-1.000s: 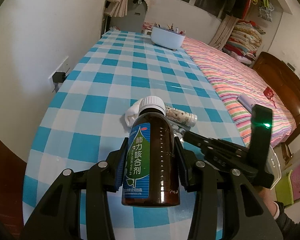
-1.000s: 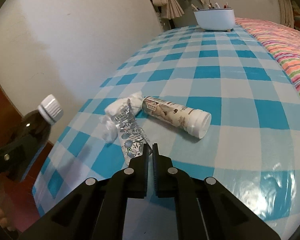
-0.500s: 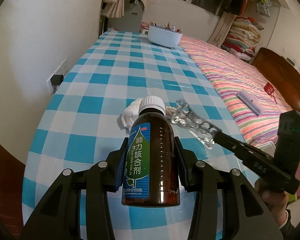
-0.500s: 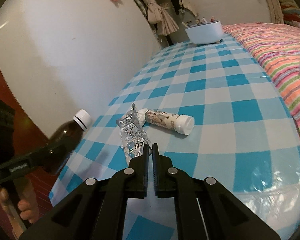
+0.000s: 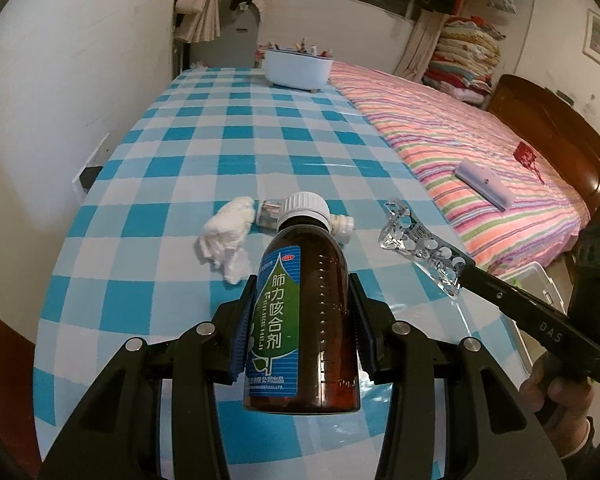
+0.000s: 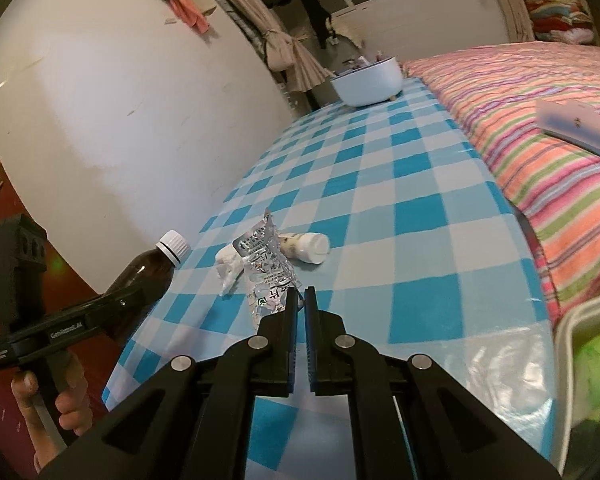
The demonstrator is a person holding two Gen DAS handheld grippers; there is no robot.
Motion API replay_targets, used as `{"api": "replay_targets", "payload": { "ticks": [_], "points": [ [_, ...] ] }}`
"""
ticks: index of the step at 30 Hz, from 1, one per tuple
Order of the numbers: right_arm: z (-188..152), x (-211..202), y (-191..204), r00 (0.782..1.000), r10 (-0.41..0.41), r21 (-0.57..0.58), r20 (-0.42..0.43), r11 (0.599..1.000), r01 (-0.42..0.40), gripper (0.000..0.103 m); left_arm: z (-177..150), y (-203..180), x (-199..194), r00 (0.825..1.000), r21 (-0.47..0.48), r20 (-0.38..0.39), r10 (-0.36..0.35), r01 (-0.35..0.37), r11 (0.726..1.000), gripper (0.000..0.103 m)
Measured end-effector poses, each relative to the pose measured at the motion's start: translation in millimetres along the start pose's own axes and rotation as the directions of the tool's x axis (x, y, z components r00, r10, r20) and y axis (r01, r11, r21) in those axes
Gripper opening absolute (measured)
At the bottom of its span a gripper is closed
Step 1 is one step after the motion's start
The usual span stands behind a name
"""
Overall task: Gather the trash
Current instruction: 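Lift the blister pack with the right gripper while the left gripper carries the bottle over the bin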
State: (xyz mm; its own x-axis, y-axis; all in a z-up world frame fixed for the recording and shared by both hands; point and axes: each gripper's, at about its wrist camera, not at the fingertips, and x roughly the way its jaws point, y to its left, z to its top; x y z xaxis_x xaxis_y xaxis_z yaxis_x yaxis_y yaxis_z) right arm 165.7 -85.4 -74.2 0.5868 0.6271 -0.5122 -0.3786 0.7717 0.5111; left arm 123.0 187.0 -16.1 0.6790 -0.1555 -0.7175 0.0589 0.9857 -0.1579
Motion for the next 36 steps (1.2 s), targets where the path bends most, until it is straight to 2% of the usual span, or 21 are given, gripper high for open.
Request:
{"api": "replay_targets", "payload": {
  "ticks": [20, 36],
  "points": [
    [-11.8, -66.7, -32.4, 0.994, -0.076, 0.054, 0.078, 0.996, 0.072, 0.004, -1.0, -59.1, 9.5, 0.997, 0.106, -0.005, -0.077, 0.077, 0.991, 0.042],
    [-27.3, -128.8, -66.5, 0.975, -0.18, 0.12, 0.134, 0.979, 0.164, 0.004, -10.1, -130.7, 15.6, 0.982, 0.22, -0.038, -0.184, 0.187, 0.957, 0.042]
  ]
}}
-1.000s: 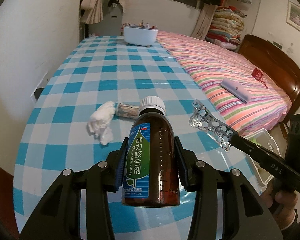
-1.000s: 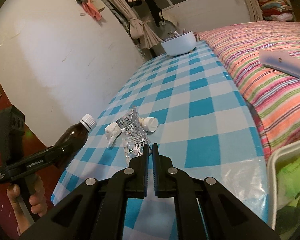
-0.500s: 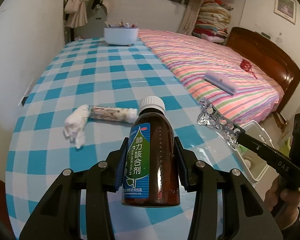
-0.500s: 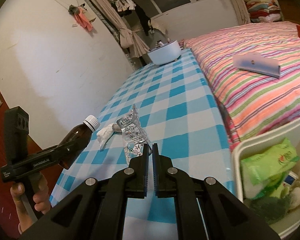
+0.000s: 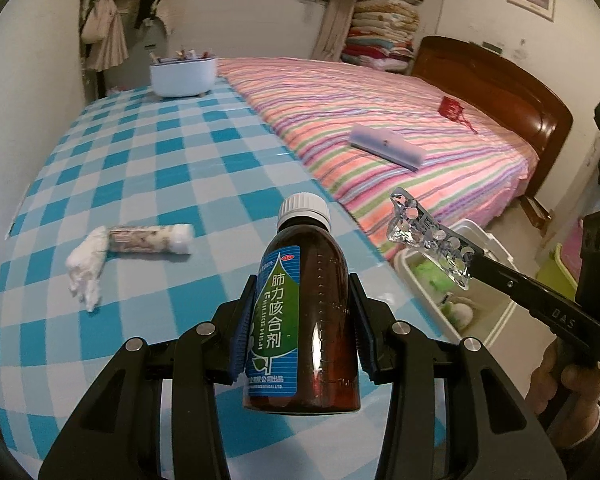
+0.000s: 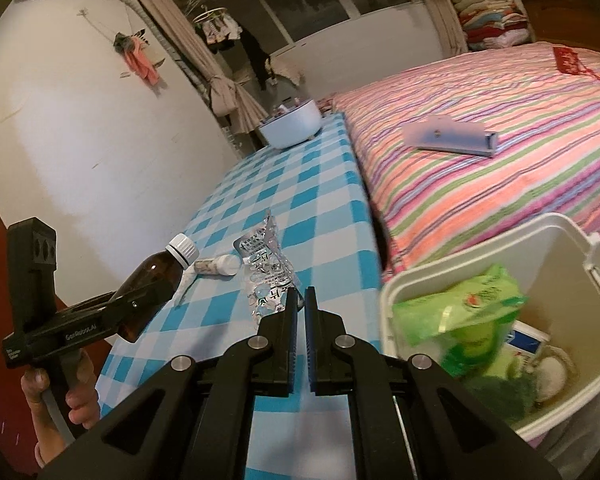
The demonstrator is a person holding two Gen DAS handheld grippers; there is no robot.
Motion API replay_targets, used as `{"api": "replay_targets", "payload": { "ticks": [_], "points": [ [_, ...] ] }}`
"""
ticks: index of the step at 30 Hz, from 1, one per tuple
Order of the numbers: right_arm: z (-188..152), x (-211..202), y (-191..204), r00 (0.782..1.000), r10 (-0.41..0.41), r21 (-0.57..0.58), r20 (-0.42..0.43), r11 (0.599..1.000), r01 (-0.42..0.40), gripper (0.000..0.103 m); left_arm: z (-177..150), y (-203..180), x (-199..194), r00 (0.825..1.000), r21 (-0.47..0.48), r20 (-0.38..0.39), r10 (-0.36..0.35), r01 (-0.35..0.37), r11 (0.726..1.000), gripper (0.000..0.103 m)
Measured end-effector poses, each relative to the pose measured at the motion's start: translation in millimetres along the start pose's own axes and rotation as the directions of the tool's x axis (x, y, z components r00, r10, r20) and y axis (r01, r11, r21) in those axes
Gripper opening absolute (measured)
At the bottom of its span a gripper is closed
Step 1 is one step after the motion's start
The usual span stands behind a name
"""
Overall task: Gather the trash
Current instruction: 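Lift the blister pack with the right gripper while the left gripper carries the bottle over the bin, then open both grippers to drop the bottle and blister pack into the bin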
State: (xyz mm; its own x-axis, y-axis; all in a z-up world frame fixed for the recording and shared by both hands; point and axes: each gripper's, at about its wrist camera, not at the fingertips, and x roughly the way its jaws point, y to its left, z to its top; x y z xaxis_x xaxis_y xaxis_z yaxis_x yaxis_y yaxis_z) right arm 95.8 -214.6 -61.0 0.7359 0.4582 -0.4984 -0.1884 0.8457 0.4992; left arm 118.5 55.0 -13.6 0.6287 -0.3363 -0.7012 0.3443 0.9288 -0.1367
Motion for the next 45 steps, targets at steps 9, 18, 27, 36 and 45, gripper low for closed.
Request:
{"api": "replay_targets", "payload": {
  "ticks": [9, 18, 27, 36, 45],
  "points": [
    [-2.8, -26.7, -26.6, 0.996, -0.081, 0.036, 0.034, 0.996, 0.08, 0.004, -0.7, -29.9, 10.2, 0.999, 0.055, -0.017, -0.044, 0.045, 0.997, 0.042],
    [-10.1, -62.6, -51.6, 0.975, -0.208, 0.043, 0.081, 0.978, 0.205, 0.004, -0.7, -65.3, 15.3, 0.996, 0.114, -0.026, -0.087, 0.089, 0.99, 0.042],
    [-16.1, -93.2, -67.5, 0.933, -0.333, 0.038, 0.137, 0.943, 0.331, 0.004, -2.6, -94.2, 16.9, 0.992, 0.159, -0.033, -0.125, 0.128, 0.979, 0.042],
    [-14.0, -101.2, -72.1, 0.906, -0.39, 0.035, 0.168, 0.92, 0.389, 0.004, 1.7, -115.5, 17.3, 0.988, 0.189, -0.032, -0.152, 0.156, 0.97, 0.042],
    [-10.9, -99.5, -82.6, 0.903, -0.405, 0.113, 0.143, 0.913, 0.392, 0.005, 1.8, -132.2, 22.9, 0.983, 0.218, -0.042, -0.181, 0.185, 0.958, 0.042]
  ]
}}
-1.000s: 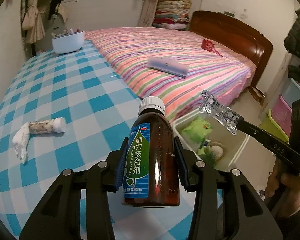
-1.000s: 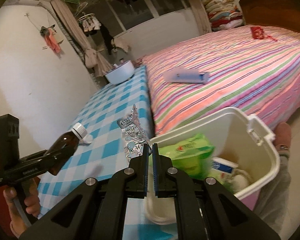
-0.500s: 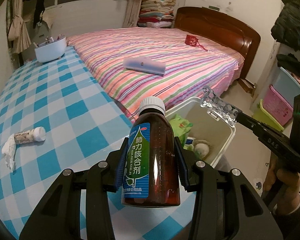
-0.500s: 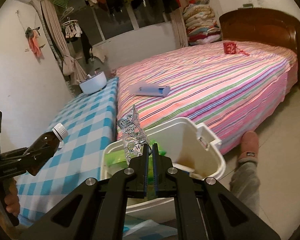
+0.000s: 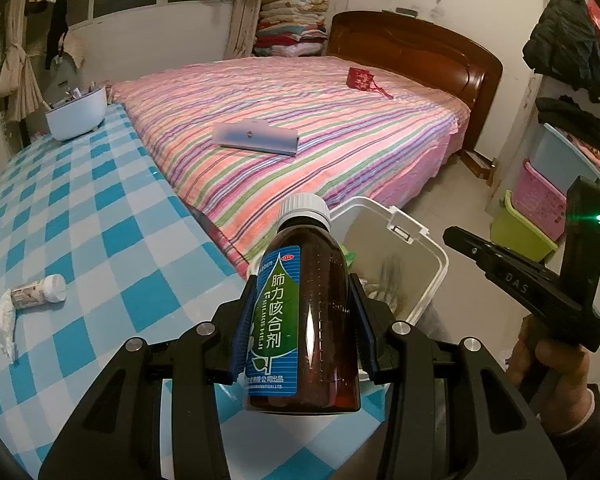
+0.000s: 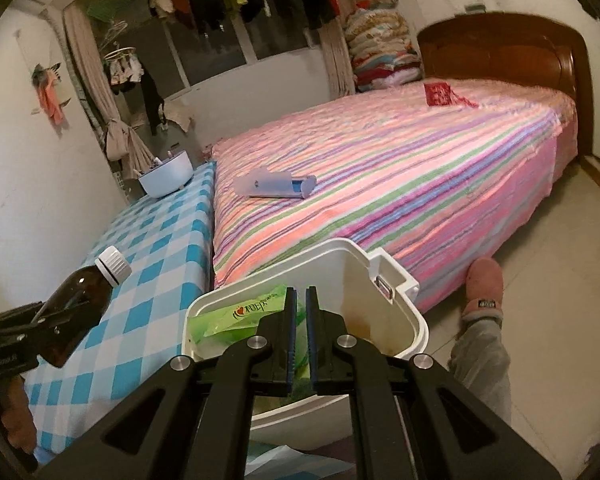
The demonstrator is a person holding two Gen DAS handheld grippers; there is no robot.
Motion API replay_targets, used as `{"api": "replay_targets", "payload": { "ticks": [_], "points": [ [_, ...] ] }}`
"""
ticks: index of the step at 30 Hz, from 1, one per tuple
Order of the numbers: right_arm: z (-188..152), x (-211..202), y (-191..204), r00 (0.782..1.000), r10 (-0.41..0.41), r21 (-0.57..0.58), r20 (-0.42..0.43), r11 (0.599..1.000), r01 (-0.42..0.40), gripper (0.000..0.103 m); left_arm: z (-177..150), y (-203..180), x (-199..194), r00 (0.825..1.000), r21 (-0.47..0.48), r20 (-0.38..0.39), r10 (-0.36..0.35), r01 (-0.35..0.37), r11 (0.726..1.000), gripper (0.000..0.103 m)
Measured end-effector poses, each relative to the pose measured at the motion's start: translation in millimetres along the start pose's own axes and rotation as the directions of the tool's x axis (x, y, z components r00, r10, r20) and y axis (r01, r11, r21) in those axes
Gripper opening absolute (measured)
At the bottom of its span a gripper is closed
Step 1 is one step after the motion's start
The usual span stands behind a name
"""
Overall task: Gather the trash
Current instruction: 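Open both grippers to drop the bottle and blister pack into the bin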
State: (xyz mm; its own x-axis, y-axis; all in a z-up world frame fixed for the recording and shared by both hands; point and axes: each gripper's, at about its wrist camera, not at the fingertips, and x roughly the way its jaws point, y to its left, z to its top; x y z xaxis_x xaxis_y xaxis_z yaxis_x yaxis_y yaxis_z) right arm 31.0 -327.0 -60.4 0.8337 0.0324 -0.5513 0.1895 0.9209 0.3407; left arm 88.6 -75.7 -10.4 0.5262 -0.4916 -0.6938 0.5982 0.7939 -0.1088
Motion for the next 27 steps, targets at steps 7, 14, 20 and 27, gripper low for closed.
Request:
{"api": "replay_targets", "payload": {
  "ticks": [7, 14, 20, 27],
  "points": [
    [1.6, -0.1, -8.4, 1.0, 0.008, 0.042, 0.009, 0.999, -0.008, 0.006, 2.4, -7.2, 10.8, 0.999, 0.003, -0.015, -0.037, 0.037, 0.999, 0.042],
    [0.6, -11.8, -12.2, 0.995, 0.006, 0.077, 0.102, 0.997, -0.014, 0.092, 7.6, -19.0, 19.8, 0.997, 0.012, -0.025, -0.079, 0.079, 0.997, 0.042],
    [5.6, -18.7, -17.7, 0.991, -0.006, 0.096, 0.132, 0.995, -0.007, 0.092, 9.5, -32.9, 31.0, 0.994, 0.036, -0.043, -0.104, 0.105, 0.994, 0.043],
    [8.7, -23.1, -27.8, 0.989, -0.02, 0.131, 0.144, 0.991, 0.001, 0.092, 9.9, -38.0, 43.0, 0.99, 0.035, -0.062, -0.126, 0.128, 0.991, 0.044]
  ]
}}
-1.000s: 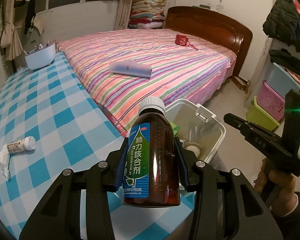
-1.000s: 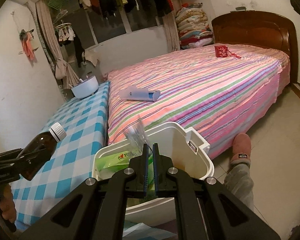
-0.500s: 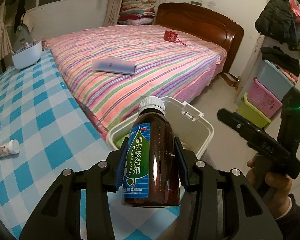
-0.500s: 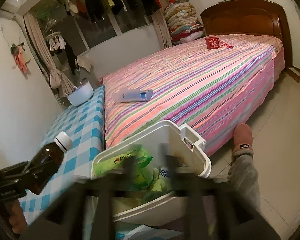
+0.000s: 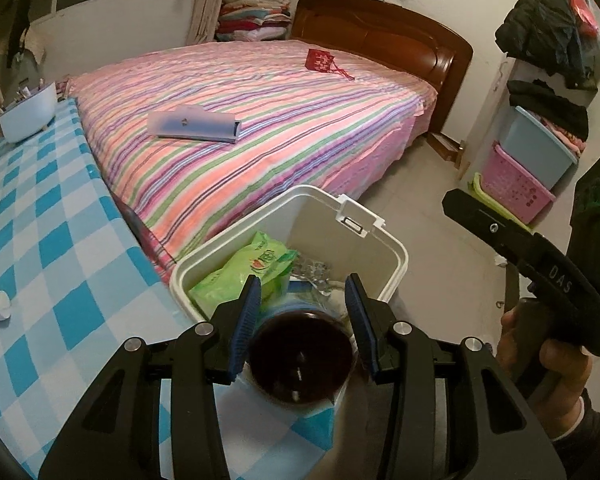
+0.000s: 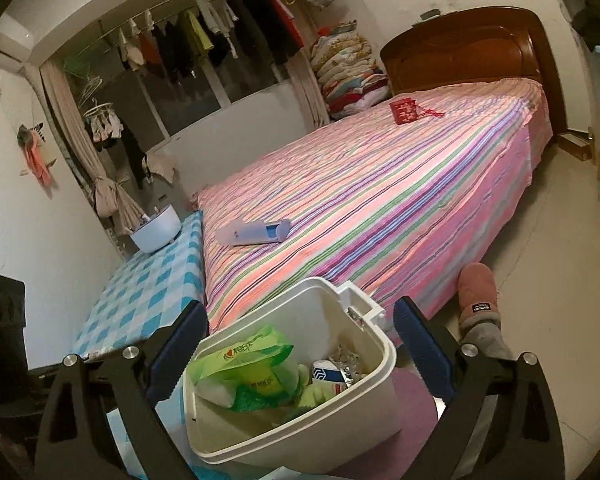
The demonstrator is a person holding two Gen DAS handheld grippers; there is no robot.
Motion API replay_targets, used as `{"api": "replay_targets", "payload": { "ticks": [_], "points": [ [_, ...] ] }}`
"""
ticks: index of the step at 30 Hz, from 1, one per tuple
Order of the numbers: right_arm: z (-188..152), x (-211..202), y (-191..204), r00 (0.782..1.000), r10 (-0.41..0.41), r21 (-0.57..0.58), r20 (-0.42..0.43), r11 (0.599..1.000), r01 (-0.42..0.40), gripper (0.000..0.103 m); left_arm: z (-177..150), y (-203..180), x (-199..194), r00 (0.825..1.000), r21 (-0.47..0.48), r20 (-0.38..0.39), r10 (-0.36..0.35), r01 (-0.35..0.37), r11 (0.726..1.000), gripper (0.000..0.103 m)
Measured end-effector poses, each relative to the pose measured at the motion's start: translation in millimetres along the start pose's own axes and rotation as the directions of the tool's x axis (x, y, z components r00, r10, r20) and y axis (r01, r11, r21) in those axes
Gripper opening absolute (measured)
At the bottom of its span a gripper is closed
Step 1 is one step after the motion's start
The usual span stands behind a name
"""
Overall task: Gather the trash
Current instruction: 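Open both grippers to drop the bottle and blister pack into the bin, then move both tools back to the white tissue and white tube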
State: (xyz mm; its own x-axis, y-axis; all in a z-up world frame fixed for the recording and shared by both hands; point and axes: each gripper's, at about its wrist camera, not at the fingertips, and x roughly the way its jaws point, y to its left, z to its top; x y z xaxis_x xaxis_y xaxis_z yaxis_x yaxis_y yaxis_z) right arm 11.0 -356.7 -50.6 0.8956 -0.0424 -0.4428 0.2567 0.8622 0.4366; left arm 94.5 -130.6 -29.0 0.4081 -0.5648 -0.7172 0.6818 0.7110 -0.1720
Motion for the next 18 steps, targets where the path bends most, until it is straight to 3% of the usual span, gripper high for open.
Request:
{"api": "replay_targets", "payload": {
  "ticks": [2, 4, 6, 12, 18],
  "points": [
    [0.2, -0.9, -1.5, 1.0, 0.0, 0.004, 0.0, 1.0, 0.0, 0.092, 0.6, -0.2, 1.0, 1.0, -0.005, -0.001, -0.007, 0.007, 1.0, 0.048],
    [0.6, -1.1, -1.9, 1.0, 0.001, 0.003, -0.001, 1.0, -0.001, 0.092, 2.0, 2.7, 0.1, 1.0, -0.007, 0.004, -0.003, 0.003, 1.0, 0.064],
    [1.0, -2.5, -1.6, 1.0, 0.004, 0.0, 0.001, 1.0, -0.004, 0.092, 4.6, 7.3, -4.6, 1.0, -0.012, 0.022, 0.01, -0.01, 1.0, 0.072],
    [-0.7, 0.2, 1.0, 1.0, 0.02, 0.002, -0.007, 1.0, -0.02, 0.092, 6.2, 24.3, -25.8, 0.996, -0.045, 0.068, 0.06, -0.057, 0.997, 0.078],
    [-3.9, 8.9, 16.2, 0.997, 0.061, -0.021, -0.041, 0.998, -0.062, 0.092, -0.1, 66.1, -48.1, 0.983, -0.112, 0.1, 0.152, -0.141, 0.984, 0.08]
  ]
}}
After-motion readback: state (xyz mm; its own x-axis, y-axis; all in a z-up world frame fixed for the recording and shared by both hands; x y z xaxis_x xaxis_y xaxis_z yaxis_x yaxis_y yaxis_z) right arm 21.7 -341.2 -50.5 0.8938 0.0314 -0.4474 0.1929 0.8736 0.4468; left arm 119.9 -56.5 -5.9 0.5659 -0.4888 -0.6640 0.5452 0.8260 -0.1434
